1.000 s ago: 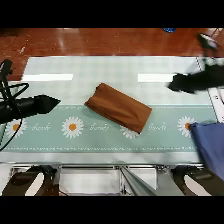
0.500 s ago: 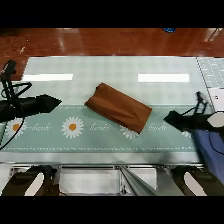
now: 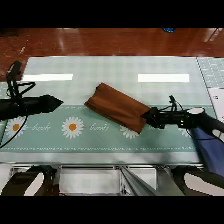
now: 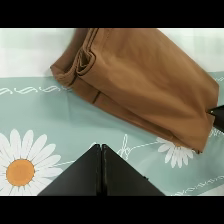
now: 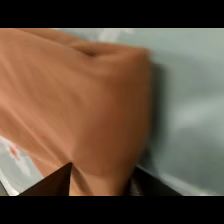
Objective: Fold the shirts.
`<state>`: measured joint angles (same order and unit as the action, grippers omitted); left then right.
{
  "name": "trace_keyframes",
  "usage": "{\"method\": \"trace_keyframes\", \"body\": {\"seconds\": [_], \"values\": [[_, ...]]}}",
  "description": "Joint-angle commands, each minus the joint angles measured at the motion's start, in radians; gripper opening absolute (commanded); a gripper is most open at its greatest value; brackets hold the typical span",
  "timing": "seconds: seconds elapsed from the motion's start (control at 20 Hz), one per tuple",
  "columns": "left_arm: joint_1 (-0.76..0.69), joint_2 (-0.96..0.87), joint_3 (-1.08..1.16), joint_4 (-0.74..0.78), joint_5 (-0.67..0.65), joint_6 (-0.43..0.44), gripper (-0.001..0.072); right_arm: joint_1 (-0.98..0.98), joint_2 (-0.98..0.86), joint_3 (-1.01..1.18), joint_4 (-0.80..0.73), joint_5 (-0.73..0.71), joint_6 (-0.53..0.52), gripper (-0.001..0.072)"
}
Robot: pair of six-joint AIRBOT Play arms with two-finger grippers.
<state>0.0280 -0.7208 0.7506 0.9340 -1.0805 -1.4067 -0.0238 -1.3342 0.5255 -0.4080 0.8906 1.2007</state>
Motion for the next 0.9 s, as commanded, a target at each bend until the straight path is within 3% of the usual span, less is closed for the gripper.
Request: {"method": "trace_keyframes", "body": {"seconds": [0.0,0.15,0.2,0.25,0.55,0.85], "values": [[0.000,-0.008,0.000,0.000,0.000,0.000,0.0018,0.119,-0.137,0.154,0.097,0.003,-0.069,0.0403],[0.000,-0.008,0.000,0.000,0.000,0.000,0.0018,0.159,-0.150,0.342,0.054,0.098,-0.046,0.0392],[0.000,-0.008,0.000,0.000,0.000,0.000,0.0018,0.162,-0.150,0.397,0.029,0.126,-0.030,0.0329],[0.000,-0.008,0.000,0.000,0.000,0.000,0.0018,0.162,-0.150,0.443,0.004,0.133,-0.014,0.0018],[0.000,-0.008,0.000,0.000,0.000,0.001,0.0018,0.164,-0.150,0.586,-0.058,0.185,0.064,0.0017],[0.000,-0.008,0.000,0.000,0.000,0.000,0.0018,0.126,-0.132,0.967,-0.347,0.341,0.286,0.0017]]}}
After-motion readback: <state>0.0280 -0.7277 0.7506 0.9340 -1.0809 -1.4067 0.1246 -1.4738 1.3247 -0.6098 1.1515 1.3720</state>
